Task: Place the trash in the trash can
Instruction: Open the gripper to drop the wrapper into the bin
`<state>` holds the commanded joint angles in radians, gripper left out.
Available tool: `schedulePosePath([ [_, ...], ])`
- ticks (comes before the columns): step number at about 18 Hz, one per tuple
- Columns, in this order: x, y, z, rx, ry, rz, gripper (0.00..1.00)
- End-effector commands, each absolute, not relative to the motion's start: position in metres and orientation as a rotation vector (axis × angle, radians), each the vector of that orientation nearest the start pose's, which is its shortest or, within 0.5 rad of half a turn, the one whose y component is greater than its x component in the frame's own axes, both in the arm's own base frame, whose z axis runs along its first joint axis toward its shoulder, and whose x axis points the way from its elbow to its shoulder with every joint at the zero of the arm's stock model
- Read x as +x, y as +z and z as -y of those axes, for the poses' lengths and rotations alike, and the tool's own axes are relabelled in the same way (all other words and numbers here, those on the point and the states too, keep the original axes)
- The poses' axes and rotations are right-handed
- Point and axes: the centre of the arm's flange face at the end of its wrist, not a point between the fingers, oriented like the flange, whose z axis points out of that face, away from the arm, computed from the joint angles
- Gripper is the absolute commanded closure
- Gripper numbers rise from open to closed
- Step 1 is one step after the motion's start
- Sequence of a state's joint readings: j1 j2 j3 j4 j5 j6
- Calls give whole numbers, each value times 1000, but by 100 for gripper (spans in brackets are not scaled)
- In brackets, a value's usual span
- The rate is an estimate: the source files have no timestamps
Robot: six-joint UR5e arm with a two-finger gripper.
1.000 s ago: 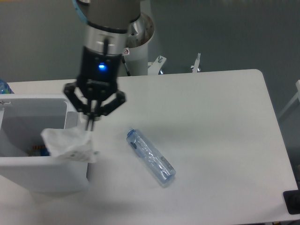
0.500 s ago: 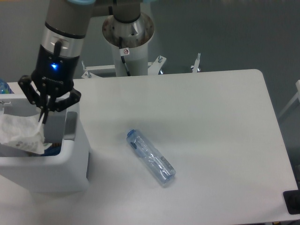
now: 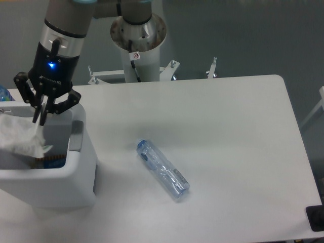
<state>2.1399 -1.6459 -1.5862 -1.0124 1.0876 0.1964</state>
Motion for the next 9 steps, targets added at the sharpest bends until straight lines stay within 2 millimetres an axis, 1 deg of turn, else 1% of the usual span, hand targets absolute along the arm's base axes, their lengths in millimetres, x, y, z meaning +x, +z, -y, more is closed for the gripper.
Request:
schedulePosePath([
  [2,-147,520,-561,-2491,-348,324,0],
  [4,-158,523,-557,-2480,-346,379,0],
  [6,-181,523,-550,-2459,-350,502,0],
  [8,-211,522,-542,-2417,-361,656,0],
  [9,-220,519,-541,-2408,-367,715,0],
])
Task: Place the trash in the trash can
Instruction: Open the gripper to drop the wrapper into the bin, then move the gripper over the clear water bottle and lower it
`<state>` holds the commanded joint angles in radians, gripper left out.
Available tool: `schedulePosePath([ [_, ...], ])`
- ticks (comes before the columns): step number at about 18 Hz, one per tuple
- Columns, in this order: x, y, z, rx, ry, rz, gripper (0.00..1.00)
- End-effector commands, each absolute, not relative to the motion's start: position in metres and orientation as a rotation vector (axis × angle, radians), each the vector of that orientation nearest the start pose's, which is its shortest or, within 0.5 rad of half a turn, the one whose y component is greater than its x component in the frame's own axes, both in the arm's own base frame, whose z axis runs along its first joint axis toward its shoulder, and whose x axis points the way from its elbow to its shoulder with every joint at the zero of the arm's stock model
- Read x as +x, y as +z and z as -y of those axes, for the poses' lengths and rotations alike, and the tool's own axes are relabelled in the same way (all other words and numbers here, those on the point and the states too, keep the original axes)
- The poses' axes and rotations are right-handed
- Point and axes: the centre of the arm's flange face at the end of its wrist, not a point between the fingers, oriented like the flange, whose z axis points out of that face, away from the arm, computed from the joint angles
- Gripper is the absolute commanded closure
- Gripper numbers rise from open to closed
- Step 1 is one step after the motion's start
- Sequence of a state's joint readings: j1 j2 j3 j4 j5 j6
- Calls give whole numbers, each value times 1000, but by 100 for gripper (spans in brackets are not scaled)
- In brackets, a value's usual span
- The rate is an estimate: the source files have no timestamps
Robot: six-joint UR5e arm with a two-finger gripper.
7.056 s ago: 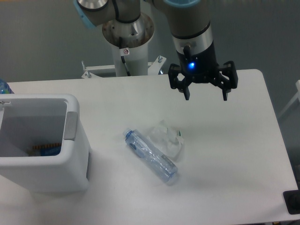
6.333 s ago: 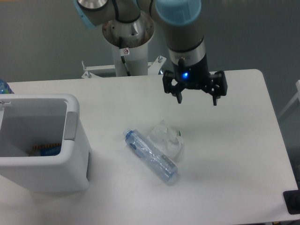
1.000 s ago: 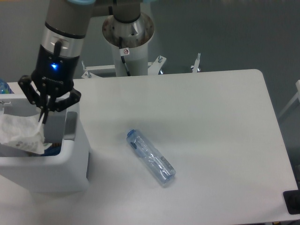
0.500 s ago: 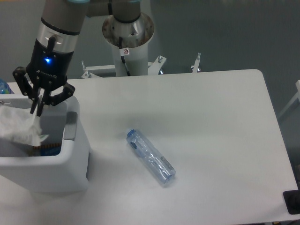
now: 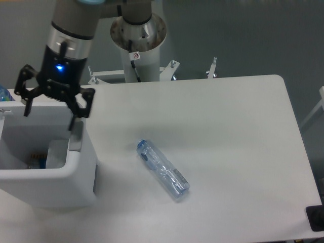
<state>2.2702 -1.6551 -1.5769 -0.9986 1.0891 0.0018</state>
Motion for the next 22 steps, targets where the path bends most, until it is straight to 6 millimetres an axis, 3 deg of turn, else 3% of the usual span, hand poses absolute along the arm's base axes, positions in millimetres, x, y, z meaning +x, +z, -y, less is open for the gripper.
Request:
schedulePosePath([
  [3,-251,504,-531,-2421,-292,818,0],
  [8,-311,460,-526,-2488,-124,989,0],
  [13,-358,403,-524,-2568,-39,1109,0],
  [15,-369,374,-529,-2612,-21,1140,0],
  [22,-393,302,-538,-2692,109,1196,0],
])
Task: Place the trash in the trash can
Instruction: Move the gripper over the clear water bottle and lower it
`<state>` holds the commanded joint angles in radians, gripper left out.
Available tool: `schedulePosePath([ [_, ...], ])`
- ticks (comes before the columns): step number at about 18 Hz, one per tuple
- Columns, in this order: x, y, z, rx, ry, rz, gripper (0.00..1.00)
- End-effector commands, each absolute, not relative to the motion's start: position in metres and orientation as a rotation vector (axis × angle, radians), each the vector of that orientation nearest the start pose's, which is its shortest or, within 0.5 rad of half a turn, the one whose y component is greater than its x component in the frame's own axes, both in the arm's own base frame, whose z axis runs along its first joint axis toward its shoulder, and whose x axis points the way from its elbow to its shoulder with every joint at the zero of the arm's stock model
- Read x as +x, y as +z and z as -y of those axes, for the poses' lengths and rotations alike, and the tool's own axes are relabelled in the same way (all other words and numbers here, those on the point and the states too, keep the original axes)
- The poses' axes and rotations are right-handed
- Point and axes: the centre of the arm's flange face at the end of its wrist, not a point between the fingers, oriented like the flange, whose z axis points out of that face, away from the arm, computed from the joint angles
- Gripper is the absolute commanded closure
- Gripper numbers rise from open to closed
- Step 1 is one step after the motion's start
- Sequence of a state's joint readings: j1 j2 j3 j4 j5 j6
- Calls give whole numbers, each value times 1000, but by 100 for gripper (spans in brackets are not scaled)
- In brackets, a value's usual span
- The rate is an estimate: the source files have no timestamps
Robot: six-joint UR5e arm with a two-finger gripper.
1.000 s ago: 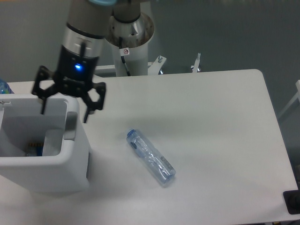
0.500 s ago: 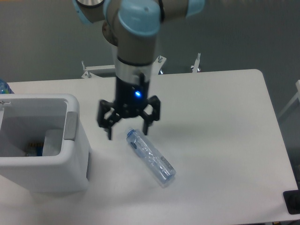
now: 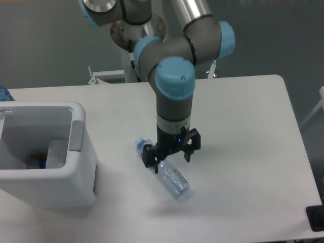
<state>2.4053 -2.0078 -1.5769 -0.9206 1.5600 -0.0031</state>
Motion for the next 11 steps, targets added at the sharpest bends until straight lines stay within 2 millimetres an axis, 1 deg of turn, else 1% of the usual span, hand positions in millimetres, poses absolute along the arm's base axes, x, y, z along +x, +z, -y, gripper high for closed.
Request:
schedulePosePath([
  [4,-399,270,-543,-2720,110,1208,0],
  [6,-405,259,-548,-2719,111,1206,0],
  [9,-411,233,-552,-2754,122,1221,0],
  [11,-410,229,-552,-2763,125,1226,0],
])
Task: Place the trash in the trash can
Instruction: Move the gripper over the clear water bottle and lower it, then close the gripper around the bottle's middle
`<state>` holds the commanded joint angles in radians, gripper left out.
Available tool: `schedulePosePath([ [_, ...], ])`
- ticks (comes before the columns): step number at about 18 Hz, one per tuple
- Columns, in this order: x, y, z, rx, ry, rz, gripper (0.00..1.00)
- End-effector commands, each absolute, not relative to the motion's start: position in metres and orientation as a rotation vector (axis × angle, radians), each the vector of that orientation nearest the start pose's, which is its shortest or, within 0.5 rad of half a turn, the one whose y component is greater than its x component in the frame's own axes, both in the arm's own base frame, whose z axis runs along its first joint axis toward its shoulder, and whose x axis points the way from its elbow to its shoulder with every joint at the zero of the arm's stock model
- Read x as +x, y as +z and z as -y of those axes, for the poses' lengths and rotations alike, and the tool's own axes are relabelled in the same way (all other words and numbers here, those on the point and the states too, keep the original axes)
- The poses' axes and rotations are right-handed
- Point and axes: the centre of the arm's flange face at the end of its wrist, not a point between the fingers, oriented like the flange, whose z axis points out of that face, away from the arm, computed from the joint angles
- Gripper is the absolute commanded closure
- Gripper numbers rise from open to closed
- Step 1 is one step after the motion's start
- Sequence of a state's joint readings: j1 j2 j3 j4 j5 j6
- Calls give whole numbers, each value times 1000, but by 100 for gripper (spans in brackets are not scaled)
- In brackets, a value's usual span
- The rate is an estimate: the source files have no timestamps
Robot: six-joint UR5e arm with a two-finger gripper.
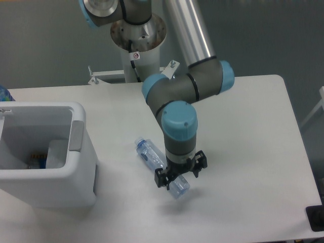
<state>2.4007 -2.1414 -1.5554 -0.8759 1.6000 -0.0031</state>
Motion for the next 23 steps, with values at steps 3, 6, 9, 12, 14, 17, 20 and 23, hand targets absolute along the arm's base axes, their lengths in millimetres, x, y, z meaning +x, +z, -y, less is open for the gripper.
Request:
schedulePosePath([
  [3,-408,222,-549,-2775,131,1242,0],
  [6,-407,218,-548,-2782,137,1243,0],
  [9,-410,211,-550,-2782,136,1255,0],
  [12,-411,207,-553,-2752,136,1296,0],
  [14,-411,202,-553,-2760,134,1299,0],
  [17,-409,201,-555,-2761,131,1295,0],
  [20,-410,194,-558,-2771,129,1292,0],
  [23,-410,190,-558,-2775,127,1293,2],
])
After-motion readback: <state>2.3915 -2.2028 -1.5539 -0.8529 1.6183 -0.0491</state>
